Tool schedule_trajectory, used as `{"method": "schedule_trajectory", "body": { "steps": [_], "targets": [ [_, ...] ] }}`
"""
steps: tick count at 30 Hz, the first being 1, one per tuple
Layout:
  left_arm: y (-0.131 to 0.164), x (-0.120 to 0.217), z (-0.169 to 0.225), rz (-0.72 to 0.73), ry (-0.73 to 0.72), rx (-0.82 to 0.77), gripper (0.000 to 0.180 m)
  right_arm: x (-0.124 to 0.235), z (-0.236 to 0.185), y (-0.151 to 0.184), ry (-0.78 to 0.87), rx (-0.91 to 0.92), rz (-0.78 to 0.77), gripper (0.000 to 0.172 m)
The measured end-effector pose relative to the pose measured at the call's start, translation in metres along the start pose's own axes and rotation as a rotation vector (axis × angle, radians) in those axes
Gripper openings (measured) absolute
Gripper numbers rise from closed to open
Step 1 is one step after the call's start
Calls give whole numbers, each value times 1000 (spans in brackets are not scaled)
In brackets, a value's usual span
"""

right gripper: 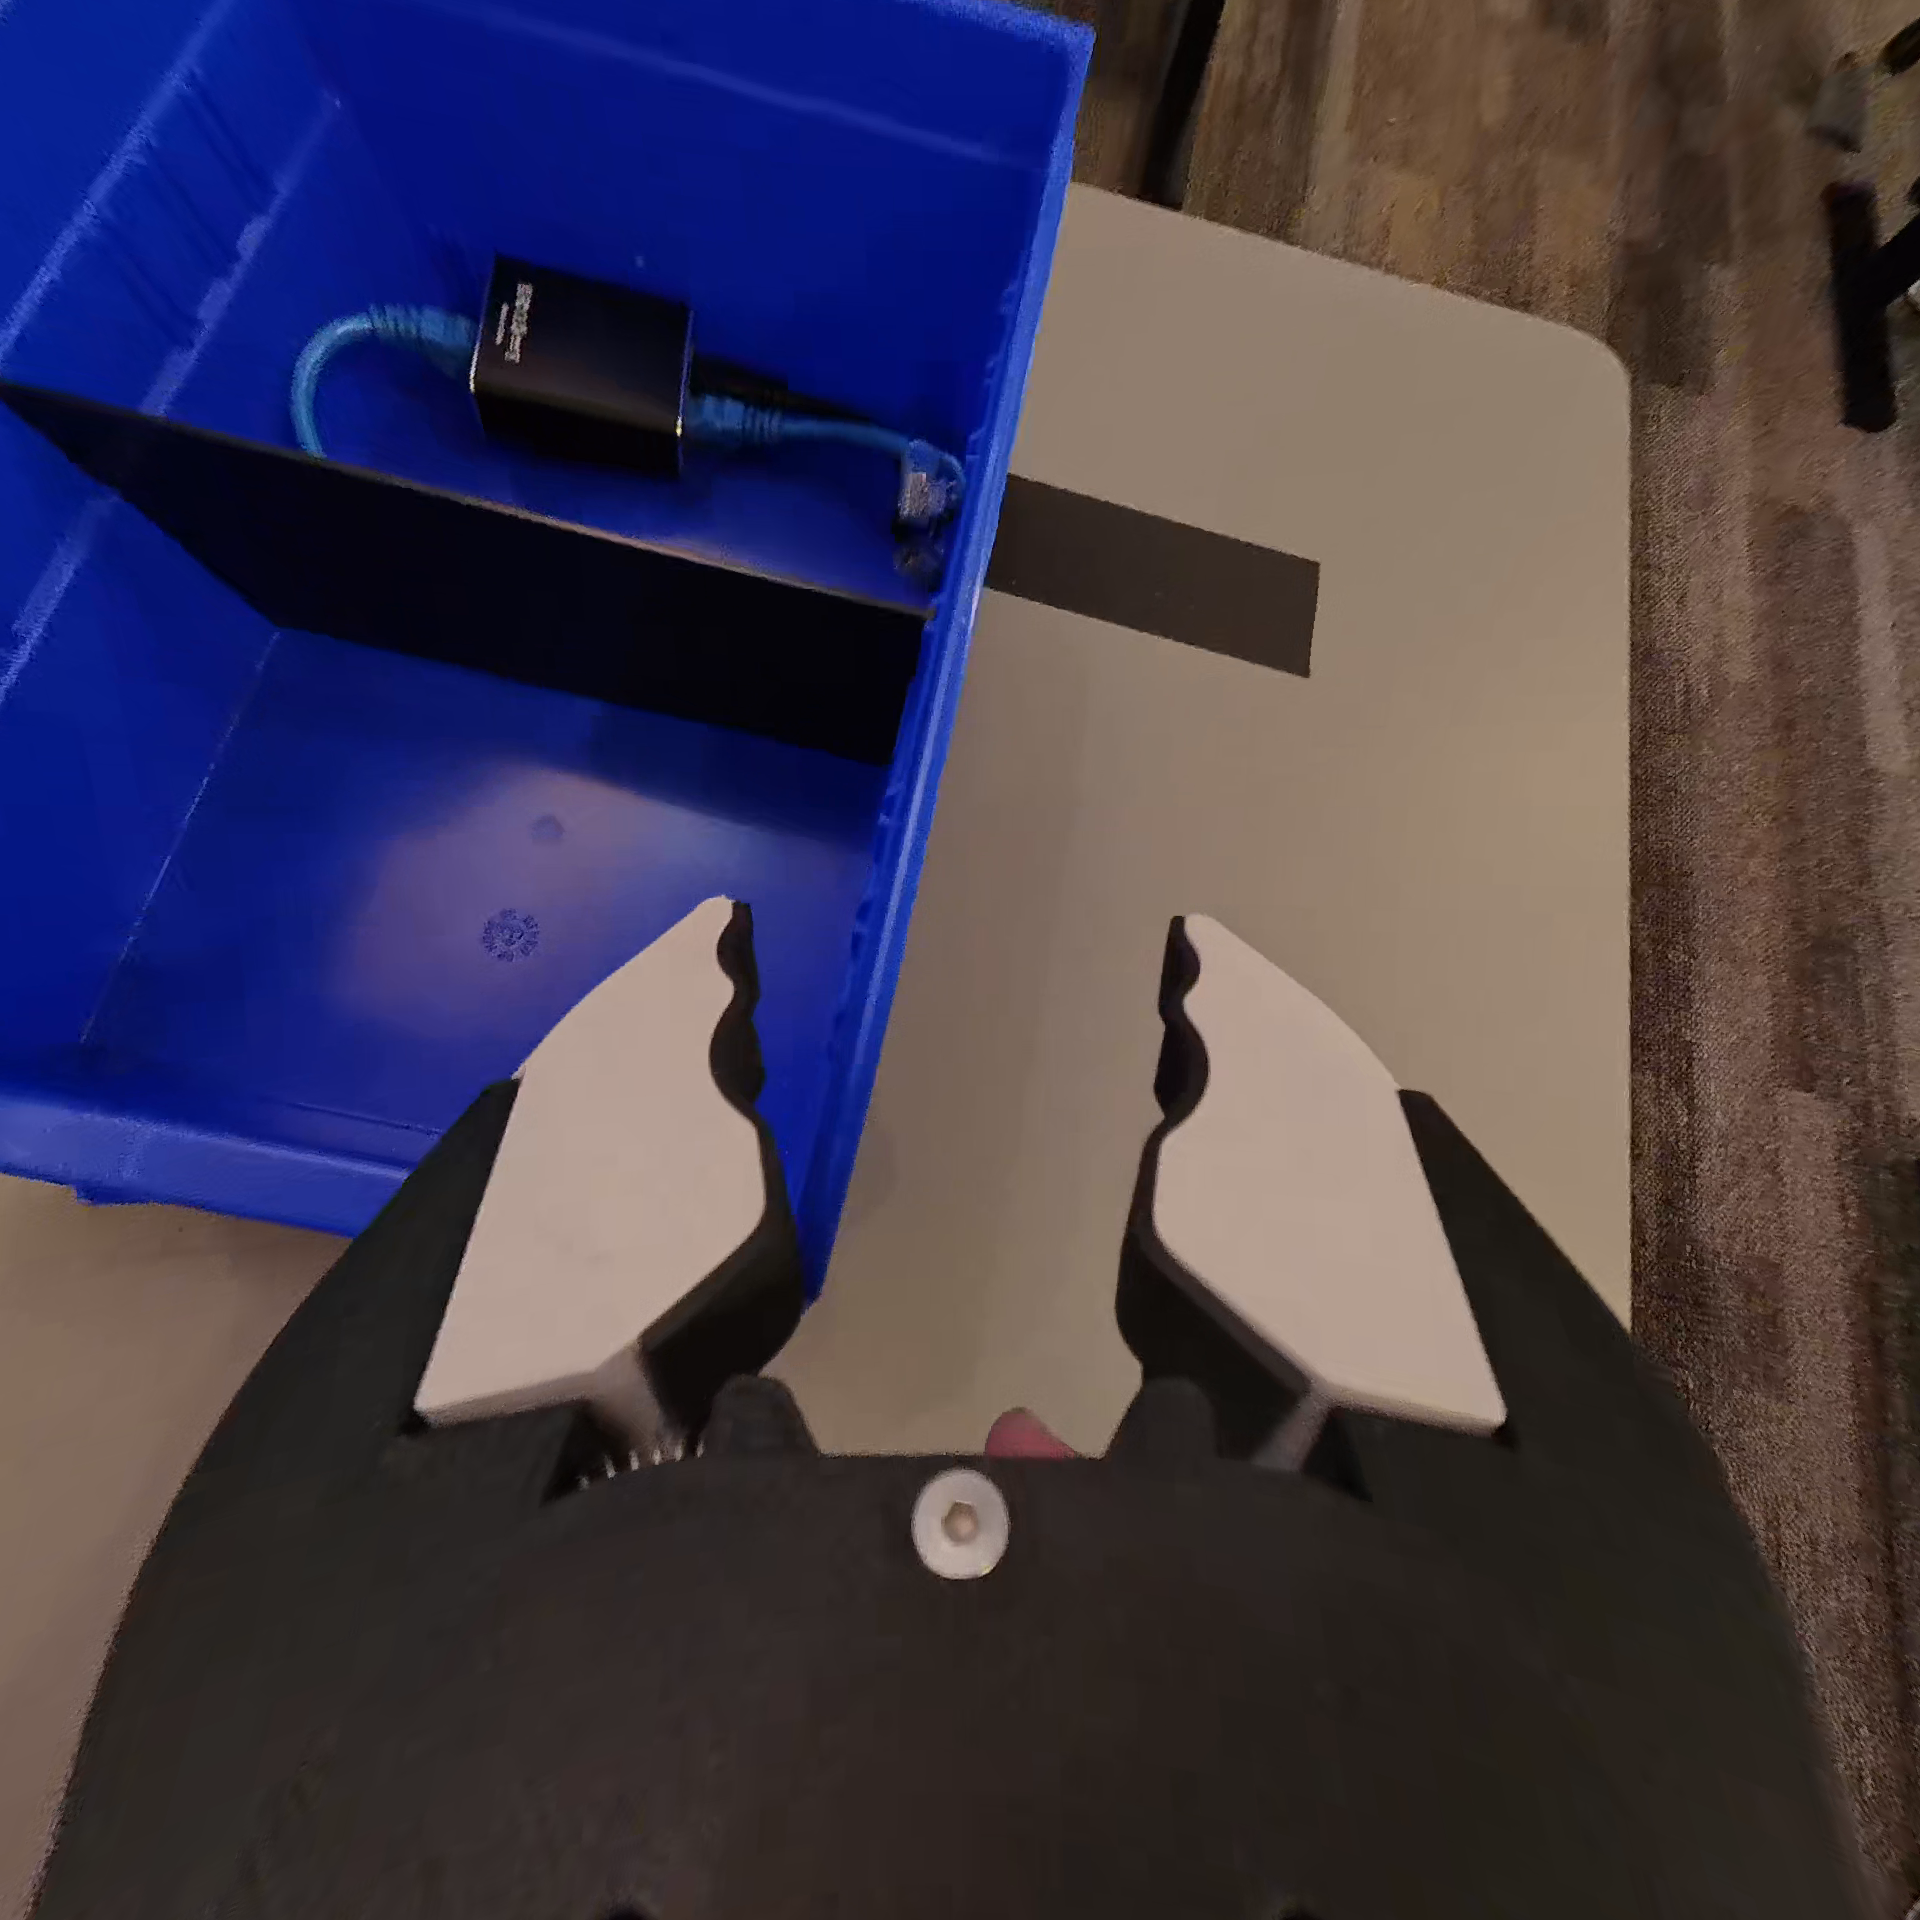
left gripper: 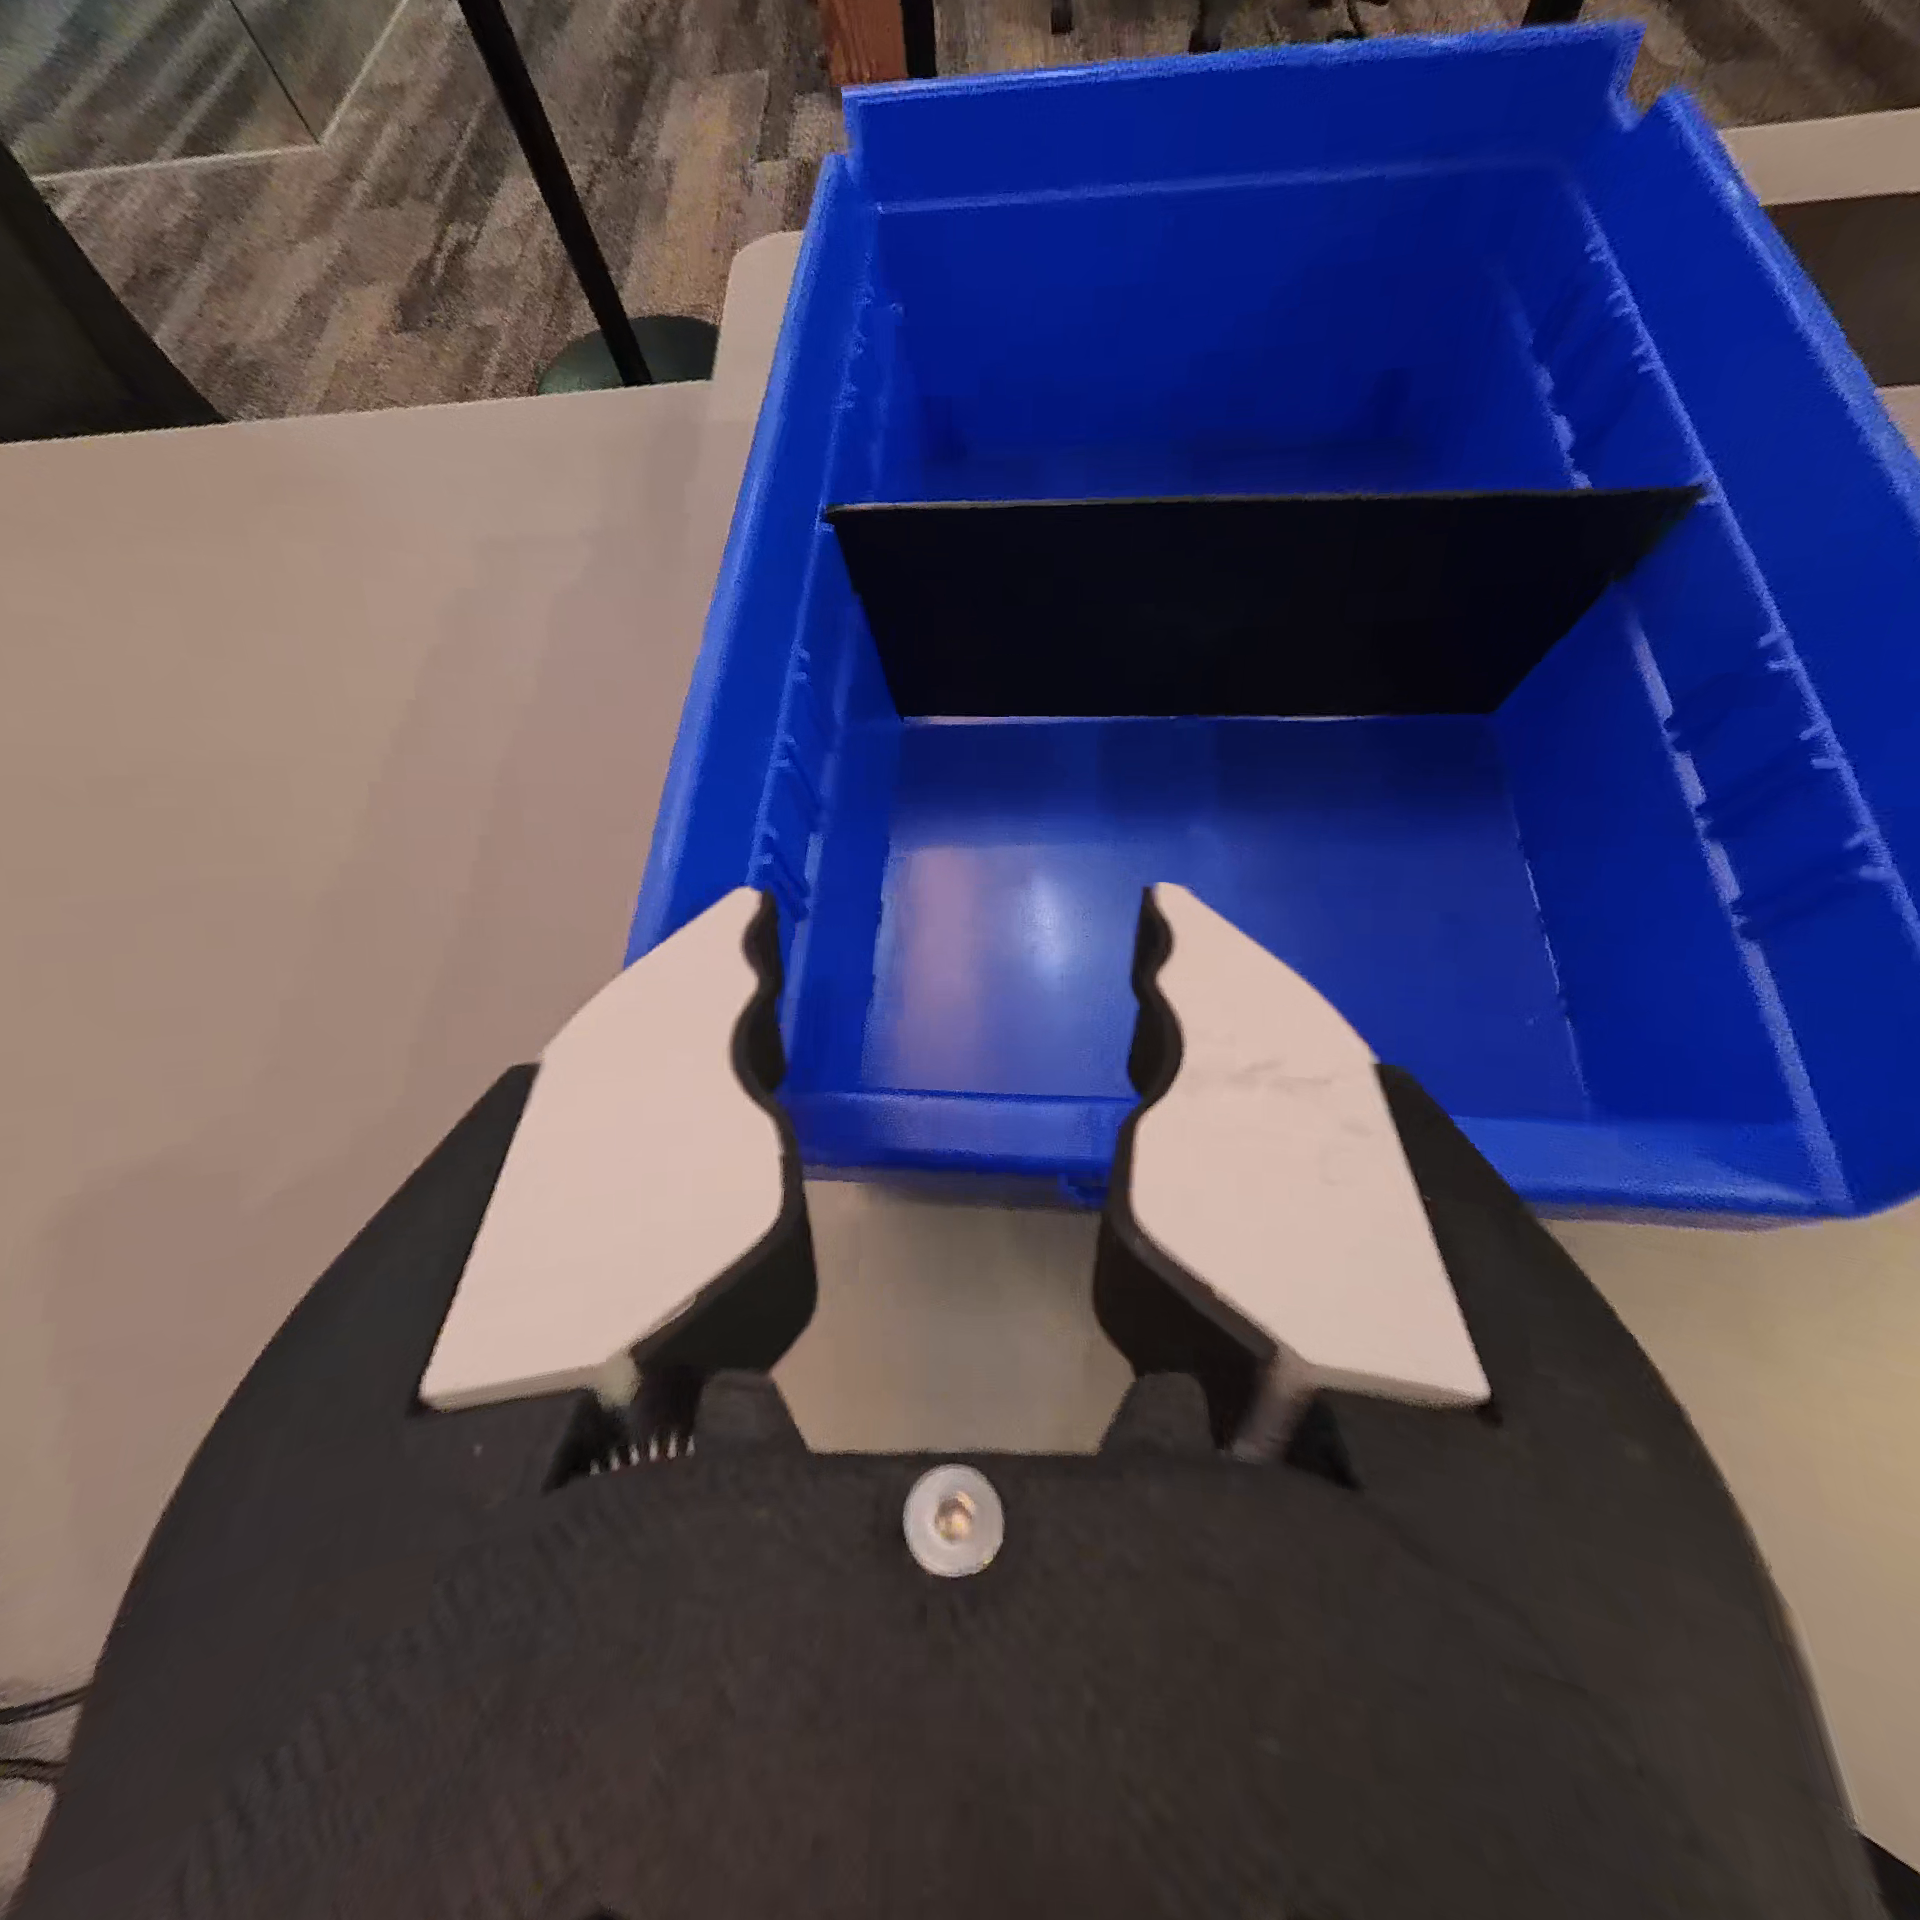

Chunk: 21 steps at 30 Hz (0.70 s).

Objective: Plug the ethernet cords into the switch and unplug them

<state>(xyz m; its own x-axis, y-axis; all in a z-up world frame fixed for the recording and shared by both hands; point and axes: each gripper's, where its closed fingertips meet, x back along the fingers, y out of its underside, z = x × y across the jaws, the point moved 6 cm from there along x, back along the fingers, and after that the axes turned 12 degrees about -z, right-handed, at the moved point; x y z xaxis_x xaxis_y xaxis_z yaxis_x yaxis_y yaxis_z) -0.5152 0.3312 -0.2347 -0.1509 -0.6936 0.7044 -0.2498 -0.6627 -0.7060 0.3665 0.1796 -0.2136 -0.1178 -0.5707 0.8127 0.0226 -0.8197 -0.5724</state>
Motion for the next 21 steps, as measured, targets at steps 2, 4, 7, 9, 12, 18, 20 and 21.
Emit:
{"method": "schedule_trajectory", "body": {
  "steps": [2,4,7,9,12,18,20,21],
  "targets": [
    [-2,1,-1,15,-5,-1,70,-1,0,-1,-18,0,-11,73],
    [-7,7,-4,75,-54,-19,73,-5,-3,0,-53,-5,-34,75],
    [-8,6,-12,70,-39,21,82,-10,-7,4,-91,-19,-65,81],
    [-6,3,-19,58,-26,57,83,-15,-4,6,-77,-26,-82,82],
    [1,-11,-22,-28,22,61,81,-25,-7,10,-115,-19,-131,75],
    [5,-25,-27,-92,59,99,66,-39,-16,16,-160,1,-214,51],
    [9,-32,-27,-140,60,103,65,-40,-18,14,-170,0,-215,44],
    [8,-34,-28,-143,71,128,68,-40,-18,14,-174,6,-224,40]
  ]
}}
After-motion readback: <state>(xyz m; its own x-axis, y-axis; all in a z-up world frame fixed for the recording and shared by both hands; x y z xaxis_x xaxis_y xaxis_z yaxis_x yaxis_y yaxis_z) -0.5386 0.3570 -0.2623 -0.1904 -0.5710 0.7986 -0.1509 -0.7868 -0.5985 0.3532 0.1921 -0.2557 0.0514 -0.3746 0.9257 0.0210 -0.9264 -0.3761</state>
